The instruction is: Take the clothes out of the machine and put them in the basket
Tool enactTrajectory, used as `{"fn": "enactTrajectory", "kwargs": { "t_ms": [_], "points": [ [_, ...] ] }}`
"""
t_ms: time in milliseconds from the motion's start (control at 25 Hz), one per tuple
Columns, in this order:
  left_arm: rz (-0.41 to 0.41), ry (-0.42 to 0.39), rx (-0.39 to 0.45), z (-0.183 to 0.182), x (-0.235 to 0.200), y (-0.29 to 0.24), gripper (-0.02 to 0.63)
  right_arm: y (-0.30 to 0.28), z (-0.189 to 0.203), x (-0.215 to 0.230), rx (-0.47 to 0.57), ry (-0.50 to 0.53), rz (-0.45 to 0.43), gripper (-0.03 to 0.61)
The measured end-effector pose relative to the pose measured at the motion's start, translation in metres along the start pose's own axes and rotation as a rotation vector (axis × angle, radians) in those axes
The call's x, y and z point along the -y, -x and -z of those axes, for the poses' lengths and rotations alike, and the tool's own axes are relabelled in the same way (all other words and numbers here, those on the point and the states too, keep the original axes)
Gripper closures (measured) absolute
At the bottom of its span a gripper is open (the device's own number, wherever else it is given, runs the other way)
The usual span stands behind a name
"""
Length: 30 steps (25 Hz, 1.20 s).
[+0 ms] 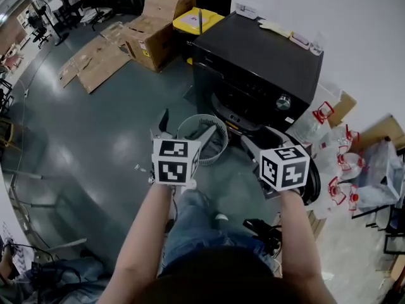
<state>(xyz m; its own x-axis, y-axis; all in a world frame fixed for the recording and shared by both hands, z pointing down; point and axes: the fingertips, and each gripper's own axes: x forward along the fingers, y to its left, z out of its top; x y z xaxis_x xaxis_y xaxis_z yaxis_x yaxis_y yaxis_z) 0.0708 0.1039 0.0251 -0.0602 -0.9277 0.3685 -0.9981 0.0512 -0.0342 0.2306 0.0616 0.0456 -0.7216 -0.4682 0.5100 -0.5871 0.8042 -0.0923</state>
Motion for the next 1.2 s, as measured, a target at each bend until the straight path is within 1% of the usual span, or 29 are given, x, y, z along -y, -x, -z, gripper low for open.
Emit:
{"fn": "enactTrajectory", "kwargs": {
  "t_ms": [80, 200, 320, 440, 560, 680, 840, 920, 1040, 1120, 1200],
  "points": [
    [0.001, -0.008, 0.032, -0.005, 0.009, 0.014, 0.051, 0.016, -0.001, 0.001, 0.023, 0.013, 0.009, 0.318],
    [0.023, -0.035, 0.076, -0.013, 0.021, 0.031, 0.051, 0.036, -0.007, 0.0, 0.075, 0.006, 0.018, 0.316],
    [0.042, -0.061, 0.099, -0.017, 0.028, 0.041, 0.051, 0.051, -0.013, 0.0, 0.12, 0.018, 0.04, 0.316],
    [0.064, -0.07, 0.115, -0.021, 0.027, 0.046, 0.051, 0.061, -0.02, 0.0, 0.158, 0.072, 0.08, 0.316],
    [0.081, -0.09, 0.164, -0.03, 0.023, 0.049, 0.052, 0.067, -0.027, -0.002, 0.184, 0.128, 0.118, 0.316],
    [0.085, -0.121, 0.184, -0.041, 0.016, 0.054, 0.055, 0.069, -0.035, -0.006, 0.201, 0.125, 0.139, 0.316],
    [0.079, -0.131, 0.211, -0.06, -0.003, 0.063, 0.062, 0.072, -0.058, -0.012, 0.252, 0.104, 0.168, 0.318],
    [0.063, -0.141, 0.241, -0.074, -0.014, 0.07, 0.07, 0.076, -0.073, -0.018, 0.29, 0.106, 0.172, 0.318],
    [0.053, -0.16, 0.329, -0.103, -0.024, 0.086, 0.107, 0.091, -0.102, -0.031, 0.378, 0.136, 0.163, 0.318],
    [0.053, -0.178, 0.383, -0.121, -0.027, 0.095, 0.133, 0.102, -0.121, -0.038, 0.435, 0.173, 0.175, 0.318],
    [0.047, -0.204, 0.418, -0.134, -0.03, 0.104, 0.16, 0.114, -0.137, -0.046, 0.476, 0.215, 0.192, 0.321]
  ]
}}
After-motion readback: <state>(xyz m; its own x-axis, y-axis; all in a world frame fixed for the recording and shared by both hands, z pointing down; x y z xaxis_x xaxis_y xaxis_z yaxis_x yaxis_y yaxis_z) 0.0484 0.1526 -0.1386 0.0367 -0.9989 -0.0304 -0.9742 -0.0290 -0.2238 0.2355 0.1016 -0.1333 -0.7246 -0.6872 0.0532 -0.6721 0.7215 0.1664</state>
